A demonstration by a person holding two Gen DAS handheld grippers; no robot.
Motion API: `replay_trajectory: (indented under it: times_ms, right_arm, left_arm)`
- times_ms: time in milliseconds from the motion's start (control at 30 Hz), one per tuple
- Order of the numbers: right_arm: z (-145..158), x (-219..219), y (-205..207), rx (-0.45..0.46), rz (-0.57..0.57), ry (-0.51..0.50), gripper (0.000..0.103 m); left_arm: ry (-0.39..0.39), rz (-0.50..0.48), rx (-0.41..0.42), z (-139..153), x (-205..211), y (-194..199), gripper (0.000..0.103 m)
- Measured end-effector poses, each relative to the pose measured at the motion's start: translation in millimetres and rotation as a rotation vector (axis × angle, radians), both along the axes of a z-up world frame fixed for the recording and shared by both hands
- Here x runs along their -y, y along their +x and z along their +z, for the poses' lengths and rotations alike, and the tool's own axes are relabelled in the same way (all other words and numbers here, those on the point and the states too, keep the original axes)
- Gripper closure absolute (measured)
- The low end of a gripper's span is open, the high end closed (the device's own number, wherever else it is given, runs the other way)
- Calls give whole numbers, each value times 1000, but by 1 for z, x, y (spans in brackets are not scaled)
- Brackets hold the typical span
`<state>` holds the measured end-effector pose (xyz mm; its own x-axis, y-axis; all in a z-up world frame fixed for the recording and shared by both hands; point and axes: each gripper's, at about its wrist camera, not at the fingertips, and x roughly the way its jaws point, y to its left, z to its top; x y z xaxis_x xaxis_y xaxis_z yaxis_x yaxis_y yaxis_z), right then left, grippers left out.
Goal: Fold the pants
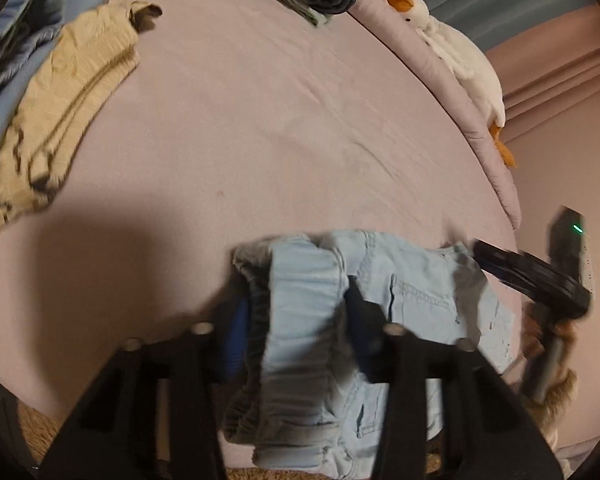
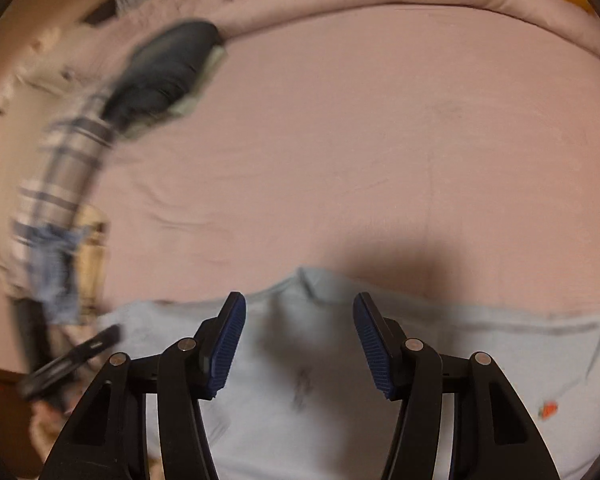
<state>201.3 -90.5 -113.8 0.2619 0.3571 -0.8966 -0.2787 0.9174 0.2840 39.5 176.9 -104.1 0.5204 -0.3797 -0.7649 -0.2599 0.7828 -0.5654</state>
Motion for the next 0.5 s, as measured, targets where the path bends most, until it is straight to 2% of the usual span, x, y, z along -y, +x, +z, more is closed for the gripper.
replay_trajectory:
  times_ms: [33, 67, 100, 133, 167, 267, 367, 433, 500]
  right_arm:
    - [-8, -3, 4, -19, -1, -11, 45]
    - [-16, -9, 9, -51, 4, -10, 49]
    - [-20, -8, 11, -69, 8, -10, 63]
    - [-21, -11, 10, -65, 16, -15, 73]
    - [-16, -12, 6, -59, 44, 15, 95]
    - [13, -10, -6, 24, 43, 21, 95]
    - [35, -8, -6, 54, 46, 79, 95]
    - [35, -15, -2, 54, 53, 122, 95]
    - [22, -29, 2, 43, 47, 85, 95]
  left_arm:
    - [11, -1, 14, 2, 2, -4, 70]
    - [23, 4, 27, 5, 4, -6, 72]
    - [26, 15, 35, 7, 5, -10, 72]
    - [31, 24, 43, 9, 5, -11, 74]
    - [46, 34, 50, 13, 5, -14, 75]
    - [83, 41, 99, 33, 10, -23, 76]
    - [208, 57, 154, 53, 13, -27, 76]
    - [245, 67, 132, 52, 7, -24, 76]
    - [231, 64, 75, 37, 0, -17, 76]
